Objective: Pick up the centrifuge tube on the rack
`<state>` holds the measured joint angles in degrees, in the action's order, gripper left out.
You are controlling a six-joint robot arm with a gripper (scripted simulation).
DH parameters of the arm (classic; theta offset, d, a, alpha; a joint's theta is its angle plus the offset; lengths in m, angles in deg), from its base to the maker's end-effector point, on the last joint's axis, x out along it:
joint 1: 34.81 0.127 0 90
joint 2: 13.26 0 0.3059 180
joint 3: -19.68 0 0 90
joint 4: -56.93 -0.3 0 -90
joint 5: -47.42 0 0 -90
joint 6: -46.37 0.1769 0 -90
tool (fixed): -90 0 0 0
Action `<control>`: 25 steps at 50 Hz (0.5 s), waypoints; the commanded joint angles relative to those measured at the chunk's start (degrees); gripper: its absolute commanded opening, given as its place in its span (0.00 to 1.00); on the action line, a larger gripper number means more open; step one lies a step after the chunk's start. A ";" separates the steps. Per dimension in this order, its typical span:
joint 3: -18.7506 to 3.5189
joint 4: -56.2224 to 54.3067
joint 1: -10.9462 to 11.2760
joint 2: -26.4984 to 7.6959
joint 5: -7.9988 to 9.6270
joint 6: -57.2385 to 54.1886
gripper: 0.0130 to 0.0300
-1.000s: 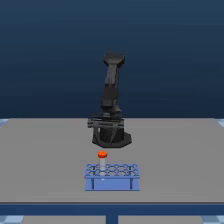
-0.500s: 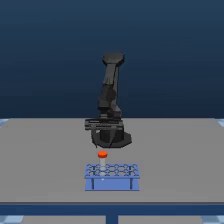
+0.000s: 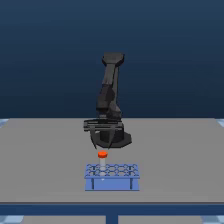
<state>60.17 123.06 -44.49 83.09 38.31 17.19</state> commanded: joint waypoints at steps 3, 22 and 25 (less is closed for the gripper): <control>-0.10 -0.79 -0.05 -0.28 -0.24 -0.61 1.00; 0.72 -6.31 0.00 -0.39 -0.57 -6.25 1.00; 0.85 -7.43 0.00 -0.48 -0.67 -7.39 1.00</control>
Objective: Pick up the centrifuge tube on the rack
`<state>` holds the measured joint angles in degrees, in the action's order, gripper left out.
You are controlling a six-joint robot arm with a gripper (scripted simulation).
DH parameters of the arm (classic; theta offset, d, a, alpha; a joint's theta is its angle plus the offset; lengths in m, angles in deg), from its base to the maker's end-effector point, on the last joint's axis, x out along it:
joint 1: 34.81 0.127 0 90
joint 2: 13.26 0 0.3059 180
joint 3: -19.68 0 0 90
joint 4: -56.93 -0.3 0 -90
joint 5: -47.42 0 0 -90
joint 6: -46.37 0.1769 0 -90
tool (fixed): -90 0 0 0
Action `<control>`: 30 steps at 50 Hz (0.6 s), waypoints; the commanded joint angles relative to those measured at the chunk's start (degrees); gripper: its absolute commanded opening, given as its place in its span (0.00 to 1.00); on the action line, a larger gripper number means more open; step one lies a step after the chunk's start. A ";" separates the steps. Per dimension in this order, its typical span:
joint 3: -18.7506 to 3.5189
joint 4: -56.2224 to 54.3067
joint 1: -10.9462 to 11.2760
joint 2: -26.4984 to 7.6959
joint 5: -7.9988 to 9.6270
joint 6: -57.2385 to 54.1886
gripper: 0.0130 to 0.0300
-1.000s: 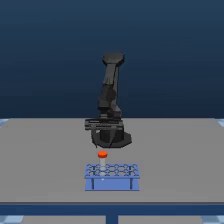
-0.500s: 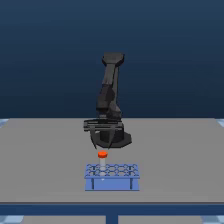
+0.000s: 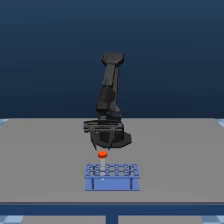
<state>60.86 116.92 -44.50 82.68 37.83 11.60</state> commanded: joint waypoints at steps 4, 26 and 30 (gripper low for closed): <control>0.29 -3.58 0.00 -0.43 -0.47 -4.11 1.00; 1.64 -16.89 0.00 -2.52 -2.72 -17.67 1.00; 1.83 -18.43 0.00 -2.84 -3.09 -19.25 1.00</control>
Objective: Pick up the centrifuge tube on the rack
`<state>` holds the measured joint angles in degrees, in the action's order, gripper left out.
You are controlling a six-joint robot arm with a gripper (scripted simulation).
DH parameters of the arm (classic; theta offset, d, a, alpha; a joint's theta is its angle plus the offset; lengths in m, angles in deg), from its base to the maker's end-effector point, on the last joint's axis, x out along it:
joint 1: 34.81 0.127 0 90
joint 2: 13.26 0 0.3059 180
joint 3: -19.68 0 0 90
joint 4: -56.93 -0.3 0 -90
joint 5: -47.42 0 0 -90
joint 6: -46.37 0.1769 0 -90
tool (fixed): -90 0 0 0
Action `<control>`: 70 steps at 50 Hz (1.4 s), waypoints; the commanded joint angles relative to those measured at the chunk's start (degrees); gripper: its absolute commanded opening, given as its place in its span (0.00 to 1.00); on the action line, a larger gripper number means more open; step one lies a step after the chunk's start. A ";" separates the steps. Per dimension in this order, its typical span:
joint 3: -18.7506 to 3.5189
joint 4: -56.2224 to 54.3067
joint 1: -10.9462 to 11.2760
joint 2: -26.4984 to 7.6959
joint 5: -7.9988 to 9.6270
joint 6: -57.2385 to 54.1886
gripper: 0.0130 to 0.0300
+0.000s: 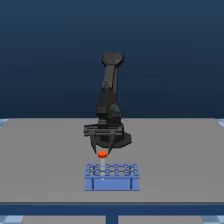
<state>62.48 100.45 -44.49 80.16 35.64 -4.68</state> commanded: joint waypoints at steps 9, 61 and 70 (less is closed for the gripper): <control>0.90 -7.04 0.00 -1.56 -2.40 -8.19 1.00; 1.76 -12.36 0.00 -3.30 -4.57 -13.70 0.00; 1.73 -12.15 -0.02 -3.23 -4.43 -13.49 0.00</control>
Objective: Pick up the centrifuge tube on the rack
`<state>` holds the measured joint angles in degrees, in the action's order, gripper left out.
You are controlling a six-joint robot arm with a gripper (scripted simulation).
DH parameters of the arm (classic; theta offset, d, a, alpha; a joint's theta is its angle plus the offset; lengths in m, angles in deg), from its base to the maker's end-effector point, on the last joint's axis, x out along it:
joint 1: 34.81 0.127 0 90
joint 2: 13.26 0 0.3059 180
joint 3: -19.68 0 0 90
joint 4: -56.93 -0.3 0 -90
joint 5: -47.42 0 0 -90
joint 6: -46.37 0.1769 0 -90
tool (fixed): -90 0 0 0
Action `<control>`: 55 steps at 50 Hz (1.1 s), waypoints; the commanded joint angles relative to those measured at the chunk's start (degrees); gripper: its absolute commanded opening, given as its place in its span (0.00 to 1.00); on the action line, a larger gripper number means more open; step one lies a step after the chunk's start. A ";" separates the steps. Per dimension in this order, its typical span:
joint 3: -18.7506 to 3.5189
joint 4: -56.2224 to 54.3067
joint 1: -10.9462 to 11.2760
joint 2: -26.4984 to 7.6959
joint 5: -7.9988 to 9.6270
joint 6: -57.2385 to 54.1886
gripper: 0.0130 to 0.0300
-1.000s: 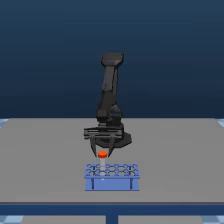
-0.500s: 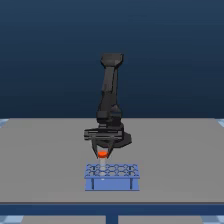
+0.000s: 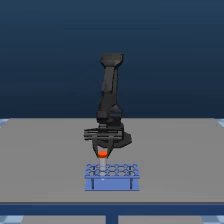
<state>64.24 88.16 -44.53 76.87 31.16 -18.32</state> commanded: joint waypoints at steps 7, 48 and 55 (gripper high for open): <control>-0.22 1.25 0.01 0.47 0.57 1.30 0.00; -2.97 23.88 0.01 5.18 6.06 24.48 0.00; -3.56 30.66 0.01 5.97 6.78 31.36 0.00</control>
<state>60.90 116.41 -44.51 82.59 37.25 9.37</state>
